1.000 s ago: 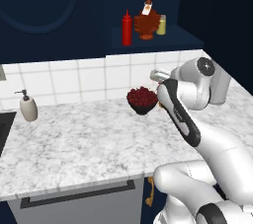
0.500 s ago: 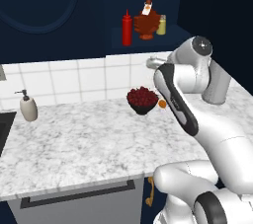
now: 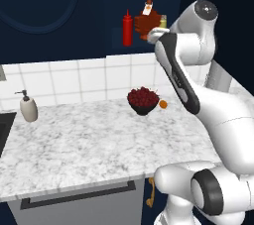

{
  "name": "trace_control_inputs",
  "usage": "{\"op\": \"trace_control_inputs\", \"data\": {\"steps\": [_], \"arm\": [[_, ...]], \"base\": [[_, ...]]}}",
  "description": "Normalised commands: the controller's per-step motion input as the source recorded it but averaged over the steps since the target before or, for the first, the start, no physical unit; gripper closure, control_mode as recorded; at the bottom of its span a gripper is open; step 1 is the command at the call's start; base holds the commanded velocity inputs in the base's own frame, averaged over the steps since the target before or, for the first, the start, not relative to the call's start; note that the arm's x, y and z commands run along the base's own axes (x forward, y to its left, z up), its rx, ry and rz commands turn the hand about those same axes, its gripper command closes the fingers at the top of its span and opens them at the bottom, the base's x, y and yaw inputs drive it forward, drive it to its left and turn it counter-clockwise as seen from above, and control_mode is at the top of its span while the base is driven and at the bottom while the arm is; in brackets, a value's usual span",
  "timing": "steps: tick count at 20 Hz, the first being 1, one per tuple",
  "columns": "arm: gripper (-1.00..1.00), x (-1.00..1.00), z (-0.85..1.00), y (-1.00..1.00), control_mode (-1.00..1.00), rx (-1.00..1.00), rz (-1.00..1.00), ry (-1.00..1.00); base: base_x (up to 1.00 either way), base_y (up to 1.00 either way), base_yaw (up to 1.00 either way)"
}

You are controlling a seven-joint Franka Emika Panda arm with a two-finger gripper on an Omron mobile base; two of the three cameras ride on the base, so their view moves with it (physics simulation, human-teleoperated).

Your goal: Put the shaker and condiment bottle from the counter next to their counterparts in the cabinet.

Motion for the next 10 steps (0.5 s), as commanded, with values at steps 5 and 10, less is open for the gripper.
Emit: {"op": "trace_control_inputs", "data": {"steps": [5,10], "arm": [[1.0,0.0,0.07,0.2,-1.0,-0.08,0.0,-0.01],[1.0,0.31,0.22,-0.22,-1.0,-0.01,0.04,0.0]], "base": [[0.0,0.0,0.0],[0.0,0.0,0.0]]}}
